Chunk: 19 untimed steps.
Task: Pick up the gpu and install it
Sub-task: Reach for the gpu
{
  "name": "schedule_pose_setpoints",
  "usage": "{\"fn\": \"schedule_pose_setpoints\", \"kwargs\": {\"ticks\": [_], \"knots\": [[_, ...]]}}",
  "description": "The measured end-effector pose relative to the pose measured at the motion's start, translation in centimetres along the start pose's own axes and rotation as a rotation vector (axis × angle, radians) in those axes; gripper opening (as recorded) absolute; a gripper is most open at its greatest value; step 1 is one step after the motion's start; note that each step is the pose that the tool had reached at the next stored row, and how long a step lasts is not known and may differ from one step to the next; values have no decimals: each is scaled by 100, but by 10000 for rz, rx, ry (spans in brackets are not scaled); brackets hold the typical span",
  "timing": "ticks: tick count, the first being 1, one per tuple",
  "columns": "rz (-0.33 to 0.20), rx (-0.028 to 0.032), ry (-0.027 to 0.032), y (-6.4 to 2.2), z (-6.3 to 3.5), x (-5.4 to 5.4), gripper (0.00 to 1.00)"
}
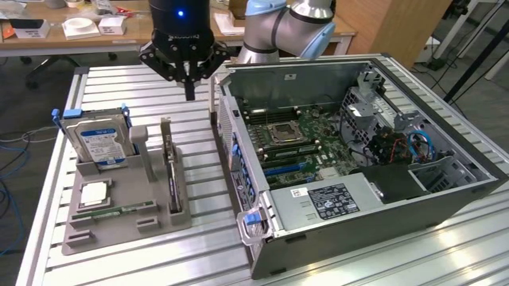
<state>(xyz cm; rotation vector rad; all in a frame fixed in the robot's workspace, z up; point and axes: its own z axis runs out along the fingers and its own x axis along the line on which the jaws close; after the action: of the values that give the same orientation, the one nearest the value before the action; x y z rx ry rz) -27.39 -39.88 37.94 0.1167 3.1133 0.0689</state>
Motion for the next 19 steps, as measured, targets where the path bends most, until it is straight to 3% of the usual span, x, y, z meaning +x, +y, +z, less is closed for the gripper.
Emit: {"fn": "schedule_pose_setpoints", "kwargs": {"ticks": [19], "knots": [[0,-1,0,-21,16,276,11]]}}
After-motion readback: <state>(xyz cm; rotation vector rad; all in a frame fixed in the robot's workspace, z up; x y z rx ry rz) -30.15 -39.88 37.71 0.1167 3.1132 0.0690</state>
